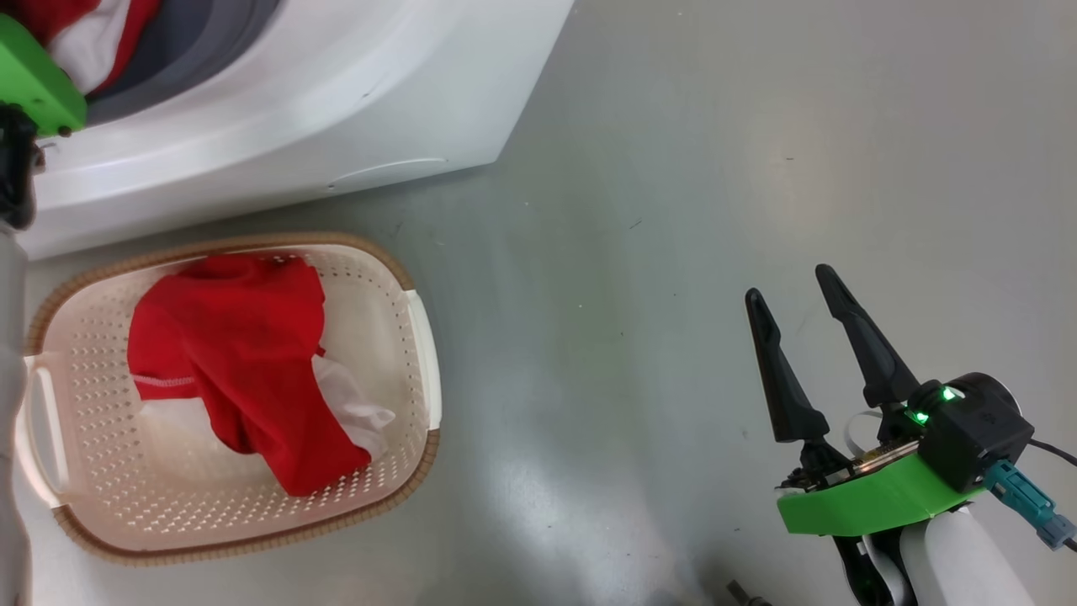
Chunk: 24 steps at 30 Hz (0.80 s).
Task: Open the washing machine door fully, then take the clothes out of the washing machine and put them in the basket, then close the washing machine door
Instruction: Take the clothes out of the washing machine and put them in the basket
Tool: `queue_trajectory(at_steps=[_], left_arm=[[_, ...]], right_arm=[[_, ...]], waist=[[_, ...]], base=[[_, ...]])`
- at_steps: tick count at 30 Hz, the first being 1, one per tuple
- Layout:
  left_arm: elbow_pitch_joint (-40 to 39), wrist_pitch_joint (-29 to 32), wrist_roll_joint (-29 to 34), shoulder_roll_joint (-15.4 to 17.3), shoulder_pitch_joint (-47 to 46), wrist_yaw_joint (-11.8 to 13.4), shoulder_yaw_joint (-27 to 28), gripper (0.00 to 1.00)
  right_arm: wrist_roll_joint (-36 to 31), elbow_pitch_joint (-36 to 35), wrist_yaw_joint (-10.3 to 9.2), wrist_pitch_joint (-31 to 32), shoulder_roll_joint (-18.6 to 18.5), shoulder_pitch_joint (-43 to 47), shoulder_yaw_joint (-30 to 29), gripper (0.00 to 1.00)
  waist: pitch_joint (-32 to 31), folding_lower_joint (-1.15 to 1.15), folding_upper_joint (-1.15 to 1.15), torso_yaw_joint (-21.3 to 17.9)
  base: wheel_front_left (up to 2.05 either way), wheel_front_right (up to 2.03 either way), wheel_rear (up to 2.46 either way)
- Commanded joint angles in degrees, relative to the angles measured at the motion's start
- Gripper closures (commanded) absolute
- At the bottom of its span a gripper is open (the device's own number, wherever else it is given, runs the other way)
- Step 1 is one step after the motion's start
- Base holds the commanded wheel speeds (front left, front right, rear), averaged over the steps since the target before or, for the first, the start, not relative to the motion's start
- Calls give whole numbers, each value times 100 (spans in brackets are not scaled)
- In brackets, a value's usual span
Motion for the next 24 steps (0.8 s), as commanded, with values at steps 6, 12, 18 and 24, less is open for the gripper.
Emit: queue_trajectory(at_steps=[6,12,18,24], left_arm=[[-313,-372,-40,277,167,-135,-48,100],[-533,-568,-55,283,333,-176,-96,100],[-961,-738,-60,306,707,-207,-171,100],[-1725,-809,-92,380,1372,-80,-173,100]], right_arm=[[32,-102,36,-36,-54,-91,104,0],[23,-113,36,-36,-54,-115,78,0],[9,-109,36,-36,-54,-133,44,0],[17,-68,36,-36,-54,-140,69,0]], waist=[[38,0,0,121],[43,0,0,207],[16,0,0,299],[-87,0,0,325]], base=[[0,0,0],[0,0,0],[0,0,0],[0,0,0]])
